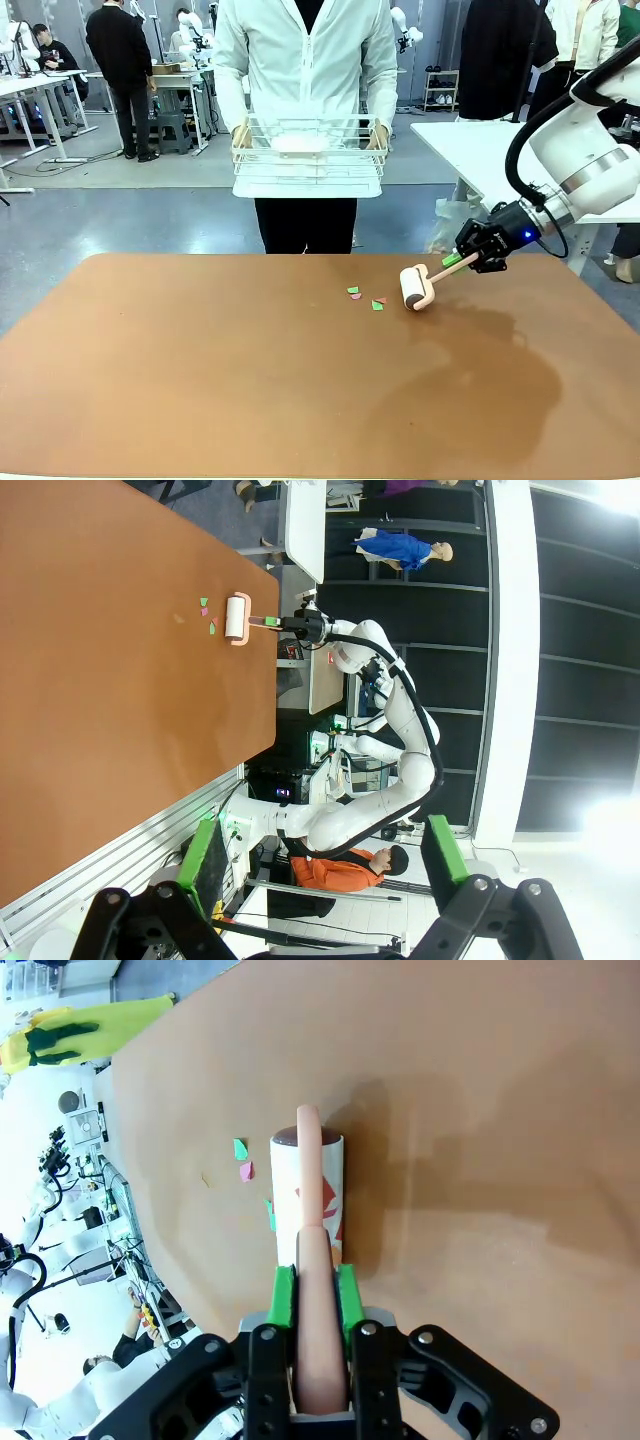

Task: Clean the table.
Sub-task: Clean the table with the Lint Roller when the human lifts the Dish drying rack.

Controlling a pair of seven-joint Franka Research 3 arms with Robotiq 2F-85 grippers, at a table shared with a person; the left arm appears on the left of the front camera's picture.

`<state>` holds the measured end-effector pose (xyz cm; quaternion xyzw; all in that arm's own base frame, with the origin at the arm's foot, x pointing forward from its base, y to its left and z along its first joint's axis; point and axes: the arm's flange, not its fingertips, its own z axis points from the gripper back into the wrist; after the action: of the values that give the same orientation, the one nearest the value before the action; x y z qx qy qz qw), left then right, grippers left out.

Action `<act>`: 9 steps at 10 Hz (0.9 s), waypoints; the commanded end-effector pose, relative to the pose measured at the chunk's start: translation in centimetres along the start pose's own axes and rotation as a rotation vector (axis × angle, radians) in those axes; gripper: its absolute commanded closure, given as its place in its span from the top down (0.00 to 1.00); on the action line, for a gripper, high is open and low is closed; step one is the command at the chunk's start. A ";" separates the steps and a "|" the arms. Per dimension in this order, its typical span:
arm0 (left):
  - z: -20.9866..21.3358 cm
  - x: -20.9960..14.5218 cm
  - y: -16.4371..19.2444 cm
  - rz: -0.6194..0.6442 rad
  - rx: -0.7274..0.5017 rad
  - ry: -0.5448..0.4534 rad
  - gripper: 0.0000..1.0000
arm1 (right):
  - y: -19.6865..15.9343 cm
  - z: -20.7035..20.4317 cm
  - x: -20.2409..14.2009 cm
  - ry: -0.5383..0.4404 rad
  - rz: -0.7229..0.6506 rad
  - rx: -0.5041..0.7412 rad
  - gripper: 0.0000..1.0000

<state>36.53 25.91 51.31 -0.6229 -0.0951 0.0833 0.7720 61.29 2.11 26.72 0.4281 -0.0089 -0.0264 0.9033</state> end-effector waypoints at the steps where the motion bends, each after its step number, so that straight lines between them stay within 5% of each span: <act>1: 0.2 -0.2 -0.2 0.000 -0.005 -0.003 1.00 | -0.8 -1.4 0.6 0.027 -0.049 -0.020 0.21; 9: 0.2 -0.2 -0.2 0.000 -0.005 -0.003 1.00 | 2.6 -7.7 -0.2 0.086 -0.015 -0.073 0.21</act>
<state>36.54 25.90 51.31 -0.6229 -0.0950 0.0832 0.7720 61.99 7.39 26.37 0.4308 0.0099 -0.0201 0.9022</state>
